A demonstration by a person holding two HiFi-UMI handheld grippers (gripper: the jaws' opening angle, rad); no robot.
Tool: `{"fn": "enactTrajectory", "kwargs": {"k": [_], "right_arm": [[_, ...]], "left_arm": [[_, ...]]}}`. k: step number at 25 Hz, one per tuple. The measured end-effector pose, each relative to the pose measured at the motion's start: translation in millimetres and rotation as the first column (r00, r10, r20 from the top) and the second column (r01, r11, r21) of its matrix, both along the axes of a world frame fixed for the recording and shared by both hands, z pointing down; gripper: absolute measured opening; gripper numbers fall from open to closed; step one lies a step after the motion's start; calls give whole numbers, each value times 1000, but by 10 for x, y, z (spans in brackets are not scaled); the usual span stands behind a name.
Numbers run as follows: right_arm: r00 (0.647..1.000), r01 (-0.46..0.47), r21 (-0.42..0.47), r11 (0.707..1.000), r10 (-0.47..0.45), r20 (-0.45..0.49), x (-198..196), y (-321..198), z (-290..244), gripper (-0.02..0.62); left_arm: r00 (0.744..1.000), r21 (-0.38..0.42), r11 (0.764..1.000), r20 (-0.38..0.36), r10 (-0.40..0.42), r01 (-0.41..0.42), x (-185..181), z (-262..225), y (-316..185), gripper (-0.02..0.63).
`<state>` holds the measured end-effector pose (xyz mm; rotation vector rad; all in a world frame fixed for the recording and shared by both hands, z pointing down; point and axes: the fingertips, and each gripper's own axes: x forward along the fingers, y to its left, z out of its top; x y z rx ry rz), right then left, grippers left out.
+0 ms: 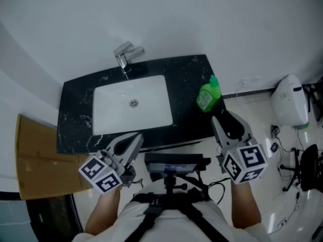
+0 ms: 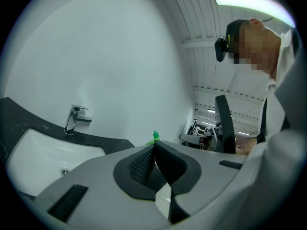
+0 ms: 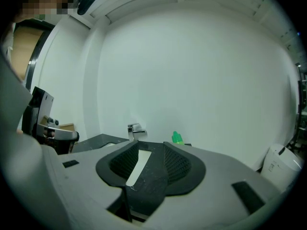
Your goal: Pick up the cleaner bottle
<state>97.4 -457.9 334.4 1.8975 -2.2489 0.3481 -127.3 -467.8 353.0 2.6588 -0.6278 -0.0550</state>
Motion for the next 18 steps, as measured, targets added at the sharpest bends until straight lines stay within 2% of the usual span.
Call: {"fn": "enactTrajectory", "kwargs": {"k": [18], "right_arm": [[999, -36, -17, 999, 35, -35, 126, -168, 162, 167]], "left_arm": [[1000, -32, 999, -5, 29, -29, 105, 107, -152, -5]]}}
